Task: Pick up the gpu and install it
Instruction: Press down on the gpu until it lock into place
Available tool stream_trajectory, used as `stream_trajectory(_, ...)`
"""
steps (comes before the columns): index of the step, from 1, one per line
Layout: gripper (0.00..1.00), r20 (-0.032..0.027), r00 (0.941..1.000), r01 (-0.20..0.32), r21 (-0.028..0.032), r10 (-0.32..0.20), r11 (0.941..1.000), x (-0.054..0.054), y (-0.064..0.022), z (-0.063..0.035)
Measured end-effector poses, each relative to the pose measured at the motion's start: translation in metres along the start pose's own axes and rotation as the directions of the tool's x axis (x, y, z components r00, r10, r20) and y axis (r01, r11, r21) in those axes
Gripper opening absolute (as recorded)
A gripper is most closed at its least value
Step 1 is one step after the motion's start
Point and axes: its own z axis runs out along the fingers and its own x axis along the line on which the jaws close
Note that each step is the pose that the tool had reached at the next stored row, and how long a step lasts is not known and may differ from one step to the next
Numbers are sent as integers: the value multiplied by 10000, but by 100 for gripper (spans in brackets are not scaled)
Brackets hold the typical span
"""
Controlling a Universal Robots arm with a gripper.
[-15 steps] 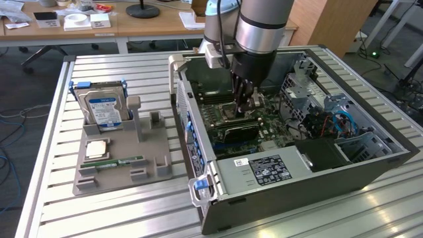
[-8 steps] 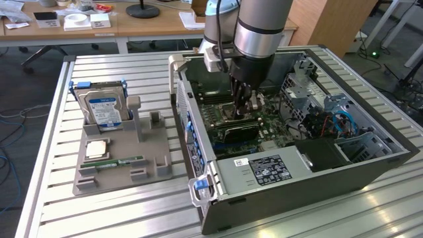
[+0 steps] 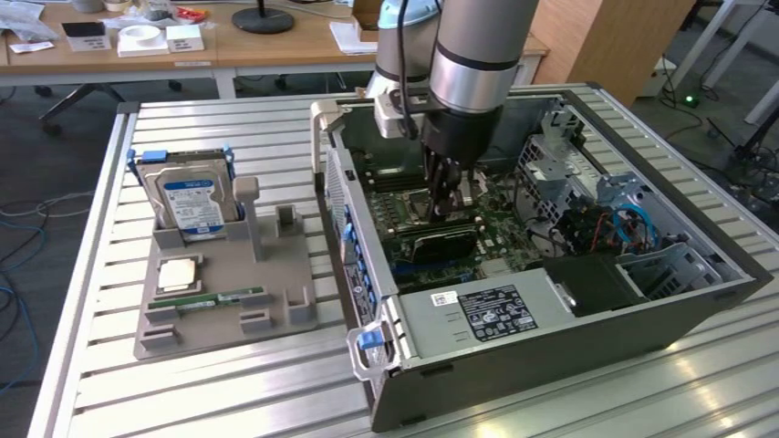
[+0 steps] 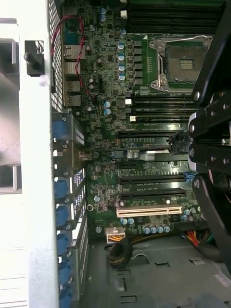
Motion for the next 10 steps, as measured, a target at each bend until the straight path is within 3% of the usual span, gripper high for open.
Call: stream_trajectory(10, 11, -1, 10000, -14, 0, 14, 10000, -8, 23, 75)
